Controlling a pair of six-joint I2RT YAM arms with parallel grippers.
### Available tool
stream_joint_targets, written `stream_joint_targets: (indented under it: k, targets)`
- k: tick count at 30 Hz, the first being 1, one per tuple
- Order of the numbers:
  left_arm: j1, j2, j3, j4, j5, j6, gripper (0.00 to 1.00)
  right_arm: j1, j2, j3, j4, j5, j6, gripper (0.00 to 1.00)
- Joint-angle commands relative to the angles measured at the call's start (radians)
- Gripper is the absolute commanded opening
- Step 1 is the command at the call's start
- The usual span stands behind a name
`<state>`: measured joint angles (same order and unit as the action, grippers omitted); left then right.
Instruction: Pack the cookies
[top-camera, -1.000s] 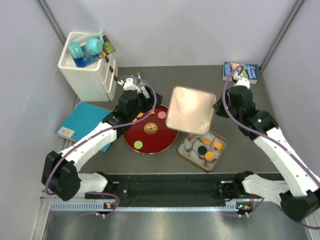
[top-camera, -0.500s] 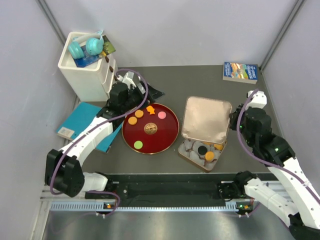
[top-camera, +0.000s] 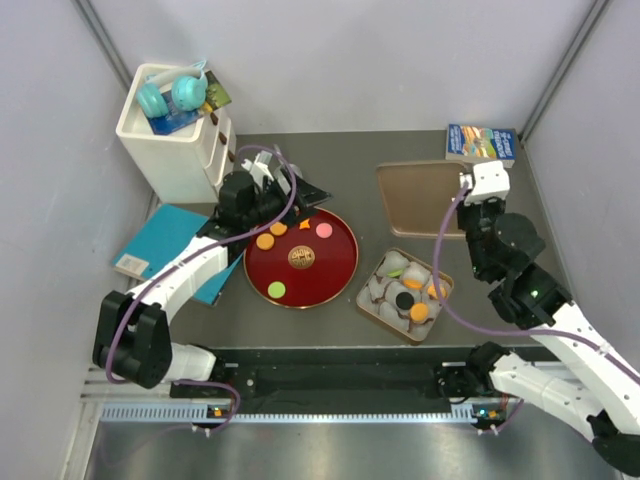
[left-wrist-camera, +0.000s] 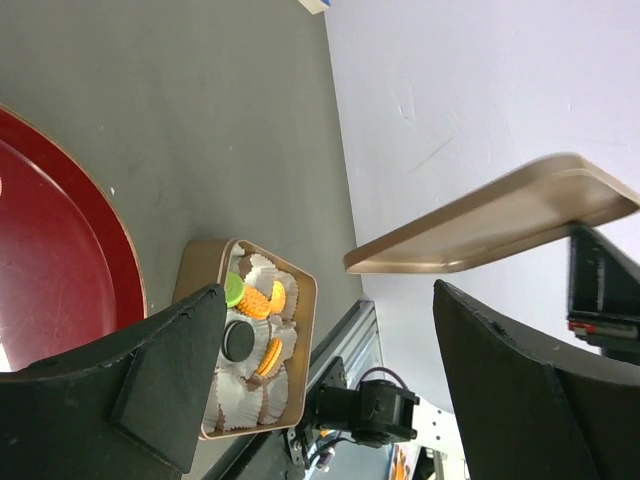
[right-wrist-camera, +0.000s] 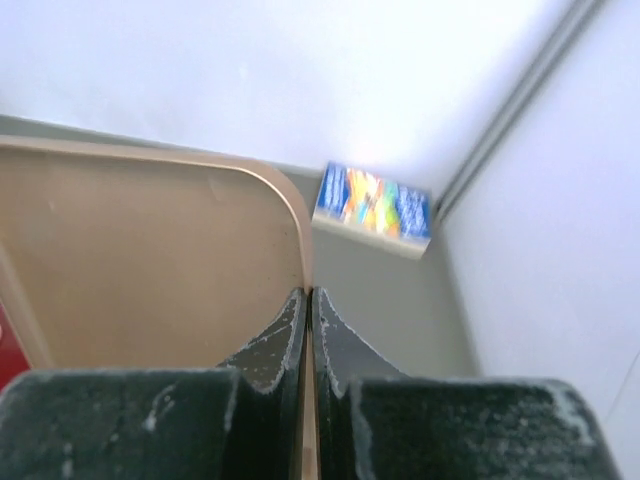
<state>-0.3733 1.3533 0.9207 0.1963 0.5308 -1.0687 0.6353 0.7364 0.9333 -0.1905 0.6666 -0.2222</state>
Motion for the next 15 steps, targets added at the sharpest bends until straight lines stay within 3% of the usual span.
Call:
stream_joint_targets:
  k: [1, 2, 6, 11, 15]
  targets:
    - [0.008, -0.014, 0.001, 0.068, -0.002, 0.015, 0.88, 0.150, 0.037, 0.010, 0.391, 0.088, -0.418, 0.00]
    - [0.010, -0.014, 0.006, 0.060, -0.005, 0.025, 0.88, 0.174, 0.052, -0.020, 0.434, 0.091, -0.544, 0.00]
    - [0.023, -0.019, 0.023, 0.031, -0.002, 0.038, 0.88, 0.280, 0.070, -0.080, 0.627, 0.116, -0.758, 0.00]
    - [0.068, -0.068, 0.027, -0.055, -0.051, 0.091, 0.88, 0.458, 0.080, -0.240, 1.038, 0.160, -1.196, 0.00]
    - [0.112, -0.103, 0.015, -0.090, -0.092, 0.089, 0.89, 0.543, 0.069, -0.297, 1.146, 0.192, -1.364, 0.00]
